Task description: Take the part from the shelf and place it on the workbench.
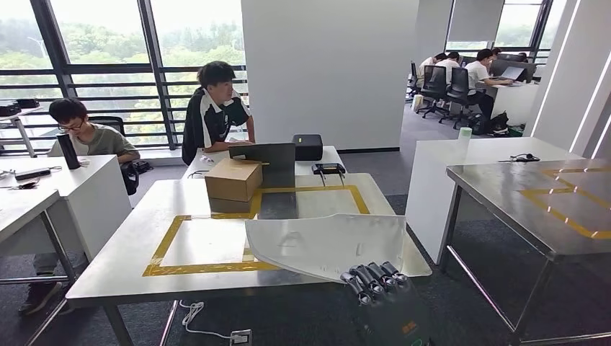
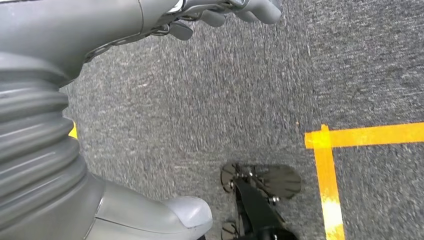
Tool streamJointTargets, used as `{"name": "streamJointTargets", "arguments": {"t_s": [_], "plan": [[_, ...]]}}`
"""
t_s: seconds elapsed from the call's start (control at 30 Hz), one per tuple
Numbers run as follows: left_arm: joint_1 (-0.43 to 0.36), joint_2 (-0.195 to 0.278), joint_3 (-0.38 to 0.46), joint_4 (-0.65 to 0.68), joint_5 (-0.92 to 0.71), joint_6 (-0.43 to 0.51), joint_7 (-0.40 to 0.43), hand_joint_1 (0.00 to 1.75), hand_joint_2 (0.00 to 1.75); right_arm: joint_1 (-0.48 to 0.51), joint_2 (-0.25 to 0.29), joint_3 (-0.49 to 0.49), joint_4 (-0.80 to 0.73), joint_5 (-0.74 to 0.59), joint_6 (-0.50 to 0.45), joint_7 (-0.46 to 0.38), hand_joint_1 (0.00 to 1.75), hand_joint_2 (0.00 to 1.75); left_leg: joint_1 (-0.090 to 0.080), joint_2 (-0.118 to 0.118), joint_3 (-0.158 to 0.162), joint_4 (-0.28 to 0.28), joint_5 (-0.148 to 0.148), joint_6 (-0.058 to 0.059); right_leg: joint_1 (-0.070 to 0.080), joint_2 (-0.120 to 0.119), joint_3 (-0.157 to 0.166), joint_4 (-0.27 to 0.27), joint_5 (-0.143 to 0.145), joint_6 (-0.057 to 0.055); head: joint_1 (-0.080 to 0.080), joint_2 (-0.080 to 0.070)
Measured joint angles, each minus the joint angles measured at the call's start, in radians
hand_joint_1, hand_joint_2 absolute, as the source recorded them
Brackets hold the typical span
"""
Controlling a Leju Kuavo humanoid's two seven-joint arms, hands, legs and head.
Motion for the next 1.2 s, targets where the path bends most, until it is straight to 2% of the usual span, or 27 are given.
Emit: {"name": "streamJointTargets", "arguments": {"t_s": [0.07,0.13,0.17,0.2,0.23,0.3,0.33,0.37,0.4,0.47,0.53,0.6,0.67,0.7,0.73,0.77,0.8,0.83,0.87,0.9,0.93,1.0,1.07,1.1,1.2], "plan": [[0.0,0.003,0.003,0.0,0.001,-0.002,-0.005,0.0,1.75,0.002,0.0,-0.001,-0.005,0.001,0.002,-0.001,1.47,1.75,-0.001,0.027,-0.034,0.072,-0.038,-0.006,-0.003,-0.006,0.008,-0.005,0.001,-0.013,-0.002,0.0],[-0.001,0.004,0.004,0.0,-0.001,-0.002,-0.006,0.0,1.75,0.004,0.0,-0.001,-0.008,0.003,0.007,-0.004,1.47,1.75,-0.002,0.047,-0.099,0.204,-0.094,-0.01,-0.001,-0.012,0.011,-0.004,-0.002,-0.02,-0.003,0.0],[-0.001,0.005,0.004,0.0,-0.002,-0.002,-0.005,0.0,1.75,0.006,0.0,-0.001,-0.008,0.003,0.009,-0.006,1.47,1.75,-0.002,0.05,-0.128,0.257,-0.109,-0.011,0.0,-0.014,0.012,-0.004,-0.004,-0.021,-0.003,0.0],[-0.001,0.006,0.004,0.0,-0.003,-0.002,-0.003,0.0,1.75,0.007,0.0,-0.001,-0.008,0.003,0.011,-0.008,1.47,1.75,-0.002,0.051,-0.142,0.279,-0.106,-0.011,0.001,-0.016,0.014,-0.004,-0.006,-0.022,-0.003,0.0],[0.0,0.007,0.004,0.0,-0.004,-0.001,-0.002,0.0,1.75,0.008,0.0,-0.001,-0.008,0.004,0.012,-0.009,1.47,1.75,-0.002,0.052,-0.136,0.263,-0.086,-0.009,0.002,-0.018,0.017,-0.003,-0.009,-0.021,-0.003,0.0],[0.001,0.009,0.004,0.0,-0.005,-0.001,0.001,0.0,1.75,0.01,0.001,-0.001,-0.008,0.004,0.013,-0.01,1.47,1.75,-0.003,0.056,-0.074,0.134,-0.017,-0.001,0.002,-0.021,0.027,-0.003,-0.017,-0.017,-0.003,0.0],[0.0,0.009,0.004,0.0,-0.005,0.0,0.001,0.0,1.75,0.009,0.001,-0.001,-0.009,0.004,0.013,-0.01,1.47,1.75,-0.005,0.06,-0.038,0.067,0.004,0.004,0.004,-0.023,0.031,-0.001,-0.022,-0.013,-0.003,0.0],[-0.001,0.01,0.004,0.0,-0.005,0.0,0.002,0.0,1.75,0.009,0.001,-0.002,-0.009,0.004,0.013,-0.01,1.47,1.75,-0.008,0.064,-0.013,0.02,0.014,0.009,0.006,-0.024,0.034,-0.001,-0.026,-0.008,-0.003,0.0],[-0.001,0.01,0.004,0.0,-0.005,0.0,0.003,0.0,1.75,0.01,0.002,-0.002,-0.009,0.004,0.013,-0.01,1.47,1.75,-0.01,0.065,-0.002,-0.001,0.012,0.013,0.008,-0.025,0.035,0.0,-0.027,-0.003,-0.003,0.0],[-0.002,0.01,0.004,0.0,-0.005,0.001,0.004,0.0,1.75,0.011,0.003,-0.002,-0.01,0.004,0.013,-0.01,1.47,1.75,-0.01,0.061,0.004,-0.006,0.006,0.024,0.009,-0.026,0.037,0.003,-0.025,0.008,-0.002,0.0],[-0.001,0.01,0.006,0.0,-0.005,0.002,0.005,0.0,1.75,0.012,0.004,-0.003,-0.011,0.004,0.014,-0.01,1.47,1.75,-0.006,0.057,0.013,-0.01,0.003,0.035,0.007,-0.023,0.026,0.033,-0.036,0.017,-0.001,0.0],[-0.002,0.011,0.009,0.0,-0.005,0.003,0.005,0.0,1.75,0.014,0.004,-0.004,-0.012,0.005,0.015,-0.011,1.47,1.75,-0.004,0.054,0.021,-0.013,0.0,0.044,0.004,-0.019,-0.026,0.126,-0.079,0.026,0.0,0.0],[-0.002,0.011,0.011,0.0,-0.005,0.003,0.005,0.0,1.75,0.017,0.004,-0.005,-0.013,0.005,0.017,-0.012,1.47,1.75,-0.004,0.05,0.023,-0.013,-0.005,0.048,0.001,-0.017,-0.104,0.248,-0.124,0.034,0.001,0.0],[-0.001,0.01,0.012,0.0,-0.005,0.003,0.005,0.0,1.75,0.019,0.004,-0.005,-0.013,0.006,0.019,-0.013,1.47,1.75,-0.004,0.048,0.025,-0.012,-0.008,0.048,0.0,-0.017,-0.132,0.28,-0.127,0.036,0.001,0.0],[0.0,0.01,0.013,0.0,-0.005,0.003,0.004,0.0,1.75,0.019,0.004,-0.005,-0.013,0.006,0.02,-0.013,1.47,1.75,-0.004,0.046,0.028,-0.012,-0.011,0.047,-0.001,-0.017,-0.141,0.276,-0.109,0.036,0.001,0.0],[0.001,0.01,0.014,0.0,-0.005,0.003,0.004,0.0,1.75,0.019,0.005,-0.005,-0.013,0.007,0.021,-0.014,1.47,1.75,-0.004,0.044,0.034,-0.012,-0.014,0.045,-0.002,-0.017,-0.129,0.232,-0.073,0.034,0.001,0.0],[0.001,0.01,0.015,0.0,-0.005,0.003,0.003,0.0,1.75,0.019,0.005,-0.006,-0.013,0.007,0.021,-0.014,1.47,1.75,-0.004,0.043,0.04,-0.012,-0.019,0.042,-0.003,-0.017,-0.103,0.163,-0.025,0.032,0.001,0.0],[0.0,0.009,0.016,0.0,-0.005,0.003,0.002,0.0,1.75,0.019,0.005,-0.007,-0.013,0.008,0.021,-0.014,1.47,1.75,-0.004,0.041,0.045,-0.012,-0.023,0.039,-0.001,-0.017,-0.076,0.094,0.006,0.027,0.0,0.0],[0.0,0.009,0.016,0.0,-0.005,0.003,0.002,0.0,1.75,0.019,0.005,-0.009,-0.013,0.008,0.021,-0.014,1.47,1.75,-0.005,0.04,0.048,-0.011,-0.027,0.034,0.001,-0.016,-0.055,0.043,0.018,0.022,0.0,0.0],[0.0,0.009,0.017,0.0,-0.005,0.002,0.001,0.0,1.75,0.019,0.005,-0.01,-0.013,0.008,0.021,-0.014,1.47,1.75,-0.006,0.039,0.05,-0.013,-0.031,0.028,0.004,-0.016,-0.043,0.013,0.021,0.017,0.0,0.0],[0.0,0.009,0.017,0.0,-0.006,0.001,0.001,0.0,1.75,0.019,0.006,-0.012,-0.014,0.008,0.022,-0.014,1.47,1.75,-0.006,0.039,0.051,-0.008,-0.031,0.02,0.006,-0.015,-0.039,0.003,0.012,0.01,-0.001,0.0],[0.001,0.009,0.018,0.0,-0.006,-0.001,0.001,0.0,1.75,0.02,0.008,-0.016,-0.016,0.008,0.022,-0.014,1.47,1.75,-0.005,0.04,0.056,0.003,-0.033,0.005,0.005,-0.014,-0.023,-0.003,0.016,-0.005,-0.002,0.0],[0.0,0.009,0.018,0.0,-0.006,-0.002,0.0,0.0,1.75,0.019,0.01,-0.018,-0.019,0.008,0.022,-0.014,1.47,1.75,-0.004,0.045,0.042,0.048,-0.05,-0.002,0.003,-0.014,0.002,-0.007,0.011,-0.019,-0.003,0.0],[-0.001,0.009,0.018,0.0,-0.006,-0.005,0.0,0.0,1.75,0.019,0.011,-0.019,-0.02,0.008,0.022,-0.015,1.47,1.75,-0.003,0.047,0.016,0.092,-0.067,-0.004,0.002,-0.014,0.011,-0.008,0.006,-0.024,-0.004,0.0],[0.0,0.008,0.018,0.0,-0.007,-0.011,0.0,0.0,1.75,0.023,0.012,-0.019,-0.021,0.008,0.023,-0.016,1.47,1.75,-0.002,0.05,-0.097,0.25,-0.117,-0.016,0.004,-0.013,0.032,-0.008,-0.016,-0.03,-0.005,0.0]]}}
